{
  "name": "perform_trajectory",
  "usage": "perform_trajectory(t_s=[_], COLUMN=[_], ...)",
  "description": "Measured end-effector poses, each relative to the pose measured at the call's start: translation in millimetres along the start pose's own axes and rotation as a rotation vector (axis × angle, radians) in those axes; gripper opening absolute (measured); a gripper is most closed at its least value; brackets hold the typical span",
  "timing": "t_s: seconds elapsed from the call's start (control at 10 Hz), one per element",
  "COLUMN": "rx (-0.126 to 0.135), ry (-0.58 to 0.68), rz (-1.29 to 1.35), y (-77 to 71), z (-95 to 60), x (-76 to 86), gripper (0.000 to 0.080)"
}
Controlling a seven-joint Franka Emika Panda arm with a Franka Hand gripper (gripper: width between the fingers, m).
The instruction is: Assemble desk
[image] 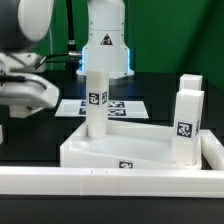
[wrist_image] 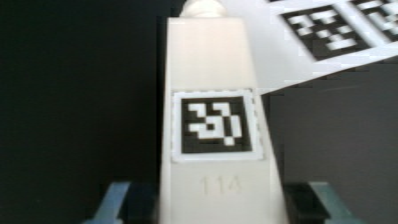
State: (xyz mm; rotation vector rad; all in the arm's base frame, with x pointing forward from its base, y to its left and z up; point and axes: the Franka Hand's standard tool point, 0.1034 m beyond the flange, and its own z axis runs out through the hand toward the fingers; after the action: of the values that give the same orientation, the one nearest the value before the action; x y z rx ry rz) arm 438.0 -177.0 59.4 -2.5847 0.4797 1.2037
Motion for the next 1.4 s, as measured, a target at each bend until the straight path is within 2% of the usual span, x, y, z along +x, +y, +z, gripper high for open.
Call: perform_trajectory(t_s=[0.2,0.4,0.6,0.7,0.9,1.0,1.1,1.4], rx=[-0.015,-0.012,-0.021,-0.035,-0.017,-0.022,-0.028,-0.057], ry=[0.049,0.05,0.091,0.174,0.282,0.389,0.46,0.698], rz=[-0.009,-0.001,-0.005,0.0,-0.013,-0.029,-0.035,-0.034], y=[-18.0,-11.9,-13.3,-26.5,-46.3,-54.3,-55.2,-52.4], z=[-18.4,-14.0,-18.0,-28.6,-48.6,-66.9,-72.7,-77.1], x=[-3.7,-0.5,4.2,4.9,-1.6,0.4,2.1,7.7], gripper=[0.0289,0.0289,0.029,0.029,0.029,0.029,0.029,0.029])
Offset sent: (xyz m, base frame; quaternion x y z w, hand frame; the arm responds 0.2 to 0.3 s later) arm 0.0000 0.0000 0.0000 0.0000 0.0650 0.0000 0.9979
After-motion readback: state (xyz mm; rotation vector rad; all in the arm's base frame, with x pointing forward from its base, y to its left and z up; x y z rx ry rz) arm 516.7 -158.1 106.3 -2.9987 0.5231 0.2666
